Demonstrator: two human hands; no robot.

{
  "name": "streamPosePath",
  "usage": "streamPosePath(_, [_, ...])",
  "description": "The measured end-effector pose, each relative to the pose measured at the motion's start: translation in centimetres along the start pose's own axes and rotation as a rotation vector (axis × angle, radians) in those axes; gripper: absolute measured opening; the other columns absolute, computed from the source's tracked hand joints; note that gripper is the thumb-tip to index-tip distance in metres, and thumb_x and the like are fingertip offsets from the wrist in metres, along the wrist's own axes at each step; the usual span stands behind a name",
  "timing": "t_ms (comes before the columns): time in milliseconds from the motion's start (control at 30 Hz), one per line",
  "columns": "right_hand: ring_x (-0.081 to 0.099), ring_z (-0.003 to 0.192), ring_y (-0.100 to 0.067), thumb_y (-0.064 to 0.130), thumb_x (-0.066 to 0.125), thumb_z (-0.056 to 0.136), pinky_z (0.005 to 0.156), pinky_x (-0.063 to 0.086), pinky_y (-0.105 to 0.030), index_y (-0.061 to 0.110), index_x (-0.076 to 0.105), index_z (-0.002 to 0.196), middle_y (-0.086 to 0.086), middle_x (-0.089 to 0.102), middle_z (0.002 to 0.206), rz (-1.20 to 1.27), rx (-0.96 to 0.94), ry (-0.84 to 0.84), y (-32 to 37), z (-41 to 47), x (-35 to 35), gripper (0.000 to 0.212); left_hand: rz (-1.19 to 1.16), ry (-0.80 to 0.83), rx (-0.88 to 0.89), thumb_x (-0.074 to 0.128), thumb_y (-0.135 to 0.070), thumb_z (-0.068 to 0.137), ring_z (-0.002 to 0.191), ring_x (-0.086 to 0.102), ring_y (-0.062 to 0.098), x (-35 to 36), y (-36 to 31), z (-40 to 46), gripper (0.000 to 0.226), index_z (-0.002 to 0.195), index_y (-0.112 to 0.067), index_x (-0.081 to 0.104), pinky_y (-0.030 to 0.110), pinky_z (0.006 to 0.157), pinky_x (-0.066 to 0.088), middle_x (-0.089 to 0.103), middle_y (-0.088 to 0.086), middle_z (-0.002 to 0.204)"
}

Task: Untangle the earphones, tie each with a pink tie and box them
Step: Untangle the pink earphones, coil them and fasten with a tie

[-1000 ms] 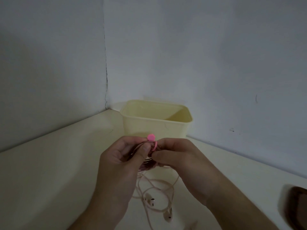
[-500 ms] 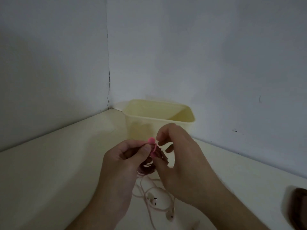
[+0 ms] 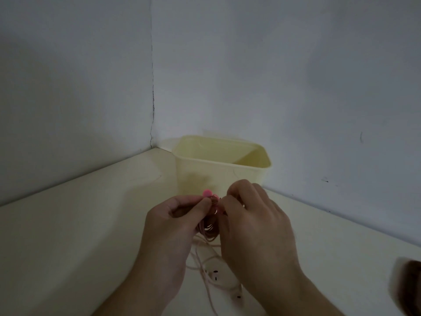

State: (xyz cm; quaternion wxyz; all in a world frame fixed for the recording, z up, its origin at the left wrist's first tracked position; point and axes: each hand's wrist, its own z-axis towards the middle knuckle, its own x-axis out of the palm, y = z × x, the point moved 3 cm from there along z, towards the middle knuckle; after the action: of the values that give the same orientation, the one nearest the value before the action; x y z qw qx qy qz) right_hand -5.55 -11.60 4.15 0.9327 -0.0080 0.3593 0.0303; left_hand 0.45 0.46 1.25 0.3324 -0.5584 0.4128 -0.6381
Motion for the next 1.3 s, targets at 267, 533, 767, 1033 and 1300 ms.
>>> streamPosePath(267, [0.055, 0.075, -0.025, 0.012, 0.067, 0.089, 0.060, 0.050, -0.041, 0.013, 0.062, 0.082, -0.002, 0.057, 0.090, 0.148, -0.048, -0.041, 0.7, -0.1, 0.1, 0.009, 0.176, -0.036, 0.120, 0.077, -0.002, 0.089, 0.083, 0.079, 0.014, 0.3, -0.2, -0.5, 0.009, 0.095, -0.009, 0.079, 0.016, 0.060, 0.056, 0.082, 0.001, 0.089])
streamPosePath(533, [0.055, 0.071, -0.014, 0.020, 0.063, 0.093, 0.056, 0.050, -0.038, 0.025, 0.050, 0.086, 0.010, 0.057, 0.079, 0.293, 0.000, 0.073, 0.9, 0.6, -1.2, 0.016, 0.207, -0.003, 0.146, 0.076, -0.001, 0.090, 0.072, 0.077, 0.012, 0.1, -0.6, -0.2, 0.005, 0.092, -0.006, 0.076, 0.020, 0.056, 0.057, 0.081, 0.003, 0.083])
streamPosePath(767, [0.068, 0.076, -0.013, 0.005, 0.071, 0.093, 0.068, 0.058, -0.036, 0.029, 0.066, 0.087, 0.012, 0.068, 0.082, 0.610, 0.184, 0.087, -1.6, 1.7, -1.8, 0.025, 0.161, 0.129, 0.151, 0.074, 0.003, 0.090, 0.077, 0.078, 0.026, 0.7, -0.9, -0.8, 0.007, 0.092, -0.003, 0.073, 0.033, 0.064, 0.062, 0.080, 0.012, 0.087])
streamPosePath(1033, [0.069, 0.083, -0.008, 0.013, 0.078, 0.092, 0.072, 0.058, -0.027, 0.038, 0.070, 0.097, 0.016, 0.070, 0.086, 0.660, 0.347, 0.121, -2.5, 1.5, -1.4, 0.027, 0.176, 0.163, 0.202, 0.074, 0.004, 0.089, 0.076, 0.078, 0.019, 0.7, -1.0, -1.1, 0.016, 0.090, -0.011, 0.078, 0.025, 0.062, 0.059, 0.081, 0.008, 0.089])
streamPosePath(1300, [0.069, 0.086, -0.008, 0.019, 0.075, 0.094, 0.076, 0.056, -0.030, 0.033, 0.072, 0.086, 0.013, 0.069, 0.090, 0.607, 0.316, 0.165, -3.0, 1.9, -1.7, 0.017, 0.152, 0.199, 0.202, 0.073, 0.003, 0.089, 0.079, 0.078, 0.019, 0.8, -1.0, -1.0, 0.015, 0.097, -0.009, 0.074, 0.030, 0.066, 0.061, 0.081, 0.008, 0.093])
